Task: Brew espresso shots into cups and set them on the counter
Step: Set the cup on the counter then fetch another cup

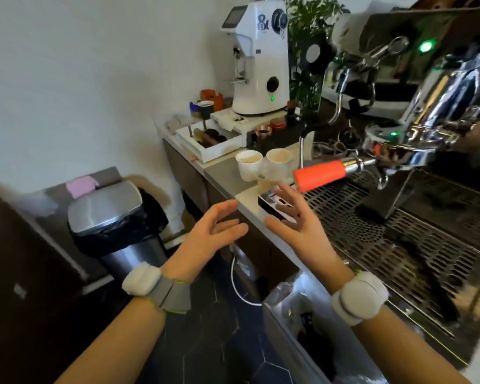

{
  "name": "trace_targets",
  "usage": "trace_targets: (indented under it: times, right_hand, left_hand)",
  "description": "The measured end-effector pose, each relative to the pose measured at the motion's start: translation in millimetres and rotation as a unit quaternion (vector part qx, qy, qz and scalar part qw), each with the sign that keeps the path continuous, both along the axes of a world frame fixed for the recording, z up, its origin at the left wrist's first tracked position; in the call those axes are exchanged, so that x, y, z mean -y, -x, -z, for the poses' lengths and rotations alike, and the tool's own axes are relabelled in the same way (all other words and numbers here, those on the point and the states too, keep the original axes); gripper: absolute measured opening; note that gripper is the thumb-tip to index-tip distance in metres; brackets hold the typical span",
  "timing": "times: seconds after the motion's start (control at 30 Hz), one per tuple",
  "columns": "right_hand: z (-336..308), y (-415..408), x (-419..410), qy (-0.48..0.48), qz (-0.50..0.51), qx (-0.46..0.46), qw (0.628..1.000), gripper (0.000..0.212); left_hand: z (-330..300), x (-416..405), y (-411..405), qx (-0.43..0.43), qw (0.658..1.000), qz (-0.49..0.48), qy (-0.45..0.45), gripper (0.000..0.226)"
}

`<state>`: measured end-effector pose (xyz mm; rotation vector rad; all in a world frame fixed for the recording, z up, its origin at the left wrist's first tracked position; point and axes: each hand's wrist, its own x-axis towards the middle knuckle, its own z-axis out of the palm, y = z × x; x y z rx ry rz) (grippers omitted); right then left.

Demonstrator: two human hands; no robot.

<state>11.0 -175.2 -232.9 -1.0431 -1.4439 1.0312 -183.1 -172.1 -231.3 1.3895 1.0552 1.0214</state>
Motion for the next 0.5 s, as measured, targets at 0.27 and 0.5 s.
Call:
trace_targets:
  times: [0.27, 0.5]
  right_hand:
    - [16.8, 12.9, -65.8, 0.023, 0.059, 0.047, 0.997, 0.065]
    - [26.5, 27.1, -111.4, 0.044, 0.141, 0.043, 0.988, 0.066]
  left_hand:
    - [4.6, -101.0, 12.8, 0.003, 0.999, 0.035, 0.015, 0.066]
    - [21.2, -189.3, 17.1, -0.02, 0.993, 0.115, 0.022, 0.069]
